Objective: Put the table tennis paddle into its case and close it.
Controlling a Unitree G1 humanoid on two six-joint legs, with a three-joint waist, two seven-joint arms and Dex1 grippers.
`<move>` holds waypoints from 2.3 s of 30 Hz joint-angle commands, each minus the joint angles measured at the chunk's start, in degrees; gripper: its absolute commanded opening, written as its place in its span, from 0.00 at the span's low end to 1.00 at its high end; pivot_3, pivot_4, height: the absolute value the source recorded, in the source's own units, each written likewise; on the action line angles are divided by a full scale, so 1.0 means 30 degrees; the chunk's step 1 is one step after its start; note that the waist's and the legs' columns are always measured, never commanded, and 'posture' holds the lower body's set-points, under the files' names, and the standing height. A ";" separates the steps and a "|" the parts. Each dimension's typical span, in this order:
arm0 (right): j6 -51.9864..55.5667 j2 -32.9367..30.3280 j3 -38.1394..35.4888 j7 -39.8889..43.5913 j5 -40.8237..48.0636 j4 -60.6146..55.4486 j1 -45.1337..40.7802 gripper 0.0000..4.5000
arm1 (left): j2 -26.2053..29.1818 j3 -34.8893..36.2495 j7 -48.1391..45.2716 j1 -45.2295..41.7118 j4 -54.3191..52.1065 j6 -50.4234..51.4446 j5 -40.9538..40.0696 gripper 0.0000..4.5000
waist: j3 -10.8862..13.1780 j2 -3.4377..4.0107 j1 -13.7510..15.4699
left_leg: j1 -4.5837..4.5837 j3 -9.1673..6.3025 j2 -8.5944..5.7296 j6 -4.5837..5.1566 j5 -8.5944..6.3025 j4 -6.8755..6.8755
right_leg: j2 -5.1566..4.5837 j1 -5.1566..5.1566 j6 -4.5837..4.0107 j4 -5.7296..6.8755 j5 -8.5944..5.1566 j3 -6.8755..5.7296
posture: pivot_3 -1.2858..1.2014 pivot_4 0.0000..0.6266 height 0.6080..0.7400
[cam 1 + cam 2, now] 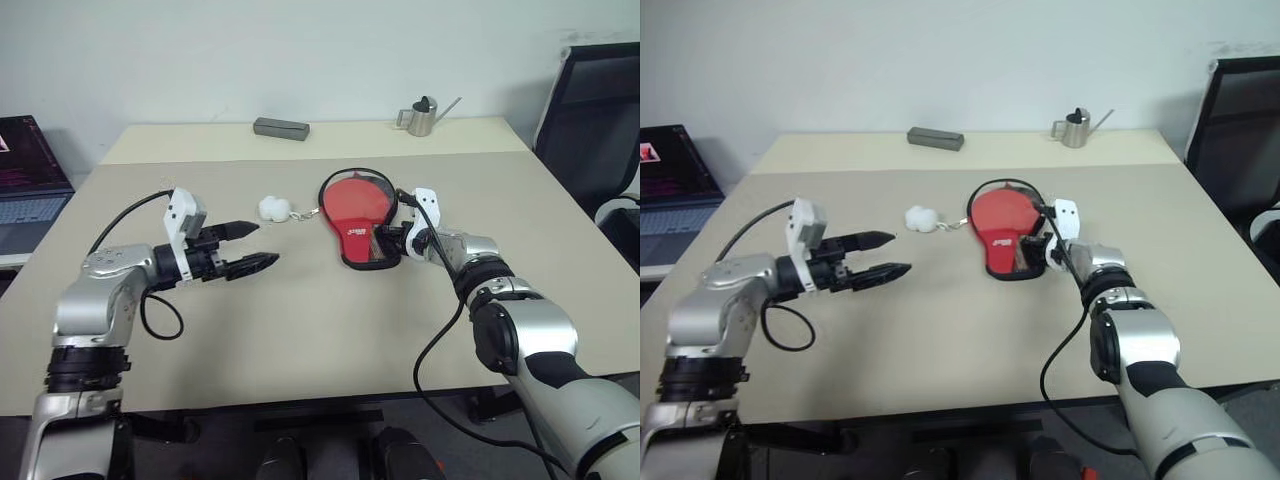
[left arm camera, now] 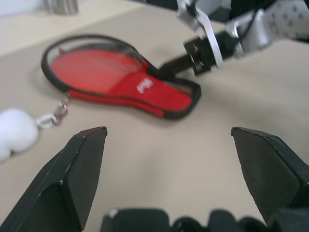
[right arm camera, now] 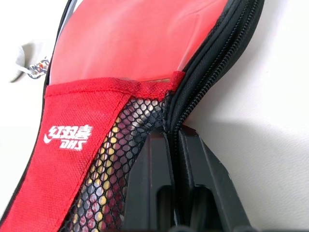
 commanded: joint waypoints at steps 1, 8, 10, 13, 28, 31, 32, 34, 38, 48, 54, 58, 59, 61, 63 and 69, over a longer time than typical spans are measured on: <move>0.1517 0.0469 -0.0272 0.0230 0.0571 -0.0771 -0.0105 0.00 | 0.0621 0.0487 -0.0454 0.0316 -0.1604 0.0597 -0.0968 1.00 | 0.0000 0.0000 0.0006 | -0.0001 -0.0004 0.0002 0.0000 0.0000 -0.0001 | 0.0000 0.0000 -0.0002 0.0000 -0.0001 -0.0006 | 0.52 0.24 1.00; 0.7793 0.0865 0.0734 0.0904 0.1849 -0.8391 0.2522 0.00 | 0.1995 0.1151 -0.1083 0.2863 -0.4062 0.2216 -0.2436 1.00 | 0.0004 0.0006 -0.0044 | -0.0001 0.0001 0.0043 0.0003 -0.0002 -0.0032 | 0.0028 -0.0015 -0.0023 -0.0005 -0.0013 -0.0010 | 0.52 0.24 1.00; 0.9512 0.0891 0.0919 0.0623 0.2290 -1.1229 0.3794 0.00 | 0.2138 0.1347 -0.0959 0.3647 -0.4468 0.2376 -0.2661 1.00 | 0.0005 0.0008 0.0015 | -0.0003 0.0000 0.0046 0.0003 -0.0003 -0.0046 | 0.0028 -0.0017 -0.0032 -0.0009 -0.0019 -0.0013 | 0.52 0.24 1.00; 1.1844 0.0914 0.1132 0.0190 0.2888 -1.4978 0.5618 0.00 | 0.2268 0.1512 -0.0868 0.4612 -0.5001 0.2569 -0.2892 1.00 | 0.0006 0.0009 0.0068 | -0.0009 -0.0004 0.0048 0.0003 -0.0004 -0.0050 | 0.0027 -0.0021 -0.0035 -0.0020 -0.0023 -0.0021 | 0.52 0.24 1.00; 2.1431 0.2003 -0.0240 -0.2715 0.6337 -2.9687 1.3159 0.00 | 0.3032 0.0855 -0.1698 0.6970 -0.7963 0.3300 -0.4202 1.00 | 0.0003 0.0005 0.0182 | -0.0004 -0.0004 0.0093 0.0002 -0.0006 -0.0052 | 0.0038 -0.0023 -0.0006 -0.0022 -0.0113 -0.0043 | 0.52 0.24 1.00; 2.1431 0.2425 -0.0048 -0.3674 0.7630 -3.0960 1.4515 0.00 | 0.2937 0.0622 -0.1717 0.6723 -0.7862 0.3362 -0.4210 1.00 | 0.0002 0.0005 0.0178 | 0.0001 0.0008 0.0109 0.0001 -0.0007 -0.0055 | 0.0044 -0.0023 -0.0008 -0.0024 -0.0119 -0.0041 | 0.52 0.24 1.00; 2.1431 0.2618 -0.0045 -0.4093 0.8068 -3.1292 1.4869 0.00 | 0.2934 0.0529 -0.1739 0.6639 -0.7826 0.3379 -0.4207 1.00 | 0.0002 0.0005 0.0175 | 0.0000 0.0010 0.0123 0.0001 -0.0007 -0.0055 | 0.0050 -0.0023 -0.0010 -0.0027 -0.0120 -0.0044 | 0.52 0.24 1.00; 2.1431 0.3031 -0.0132 -0.5044 0.8936 -3.1891 1.5457 0.00 | 0.2967 0.0372 -0.1804 0.6512 -0.7772 0.3413 -0.4228 1.00 | 0.0001 0.0003 0.0171 | 0.0003 0.0018 0.0154 0.0000 -0.0008 -0.0056 | 0.0069 -0.0025 -0.0012 -0.0028 -0.0121 -0.0042 | 0.52 0.24 1.00; 2.1431 0.3409 -0.0298 -0.6984 1.1147 -3.2788 1.6442 0.00 | 0.3002 0.0141 -0.1878 0.6351 -0.7699 0.3480 -0.4263 1.00 | 0.0001 0.0004 0.0158 | 0.0007 0.0015 0.0196 -0.0001 -0.0009 -0.0067 | 0.0124 -0.0030 -0.0039 -0.0030 -0.0128 -0.0044 | 0.52 0.24 1.00; 2.1431 0.2262 -0.0912 -1.1049 1.6104 -3.2543 1.7239 0.00 | 0.2938 -0.0178 -0.1916 0.6281 -0.7618 0.3379 -0.4209 1.00 | 0.0001 0.0004 0.0162 | 0.0018 0.0012 0.0225 -0.0001 -0.0010 -0.0137 | 0.0158 -0.0044 -0.0094 -0.0035 -0.0155 -0.0049 | 0.52 0.24 1.00; 2.1431 0.0919 -0.1186 -1.2436 1.8254 -3.1919 1.7263 0.00 | 0.2893 -0.0317 -0.1907 0.6143 -0.7444 0.3243 -0.4077 1.00 | 0.0001 0.0002 0.0177 | 0.0015 0.0012 0.0219 0.0000 -0.0010 -0.0140 | 0.0158 -0.0044 -0.0131 -0.0042 -0.0178 -0.0049 | 0.52 0.24 1.00; 2.1431 0.1305 -0.1106 -1.3643 1.9336 -3.1828 1.7324 0.00 | 0.2823 -0.0561 -0.1876 0.5888 -0.7230 0.3125 -0.3981 1.00 | 0.0001 0.0002 0.0180 | 0.0014 0.0013 0.0219 0.0000 -0.0010 -0.0140 | 0.0159 -0.0044 -0.0131 -0.0043 -0.0178 -0.0047 | 0.52 0.24 1.00; 2.1431 0.1471 -0.1067 -1.3979 1.9587 -3.1828 1.7338 0.00 | 0.2810 -0.0620 -0.1867 0.5841 -0.7206 0.3104 -0.3966 1.00 | 0.0000 0.0001 0.0183 | 0.0015 0.0012 0.0220 0.0000 -0.0010 -0.0140 | 0.0159 -0.0044 -0.0131 -0.0043 -0.0178 -0.0047 | 0.52 0.24 1.00; 2.1431 0.1997 -0.1235 -1.4702 2.0147 -3.1857 1.7373 0.00 | 0.2798 -0.0689 -0.1863 0.5805 -0.7191 0.3067 -0.3949 1.00 | 0.0000 0.0002 0.0182 | 0.0015 0.0011 0.0225 0.0001 -0.0010 -0.0142 | 0.0168 -0.0044 -0.0133 -0.0043 -0.0178 -0.0048 | 0.52 0.24 1.00; 2.1431 0.2910 -0.1898 -1.5914 2.0547 -3.2003 1.7338 0.06 | 0.2777 -0.0739 -0.1844 0.5781 -0.7164 0.3034 -0.3918 1.00 | 0.0001 0.0002 0.0167 | 0.0017 0.0010 0.0233 0.0001 -0.0010 -0.0146 | 0.0174 -0.0045 -0.0148 -0.0043 -0.0187 -0.0048 | 0.52 0.24 1.00; 1.8540 0.2278 -0.1575 -2.1109 2.5893 -3.1990 1.7208 0.49 | 0.2718 -0.0882 -0.1791 0.5813 -0.7174 0.2929 -0.3863 1.00 | 0.0007 0.0011 0.0158 | 0.0016 0.0009 0.0264 0.0001 -0.0010 -0.0156 | 0.0206 -0.0066 -0.0181 -0.0038 -0.0194 -0.0036 | 0.52 0.24 1.00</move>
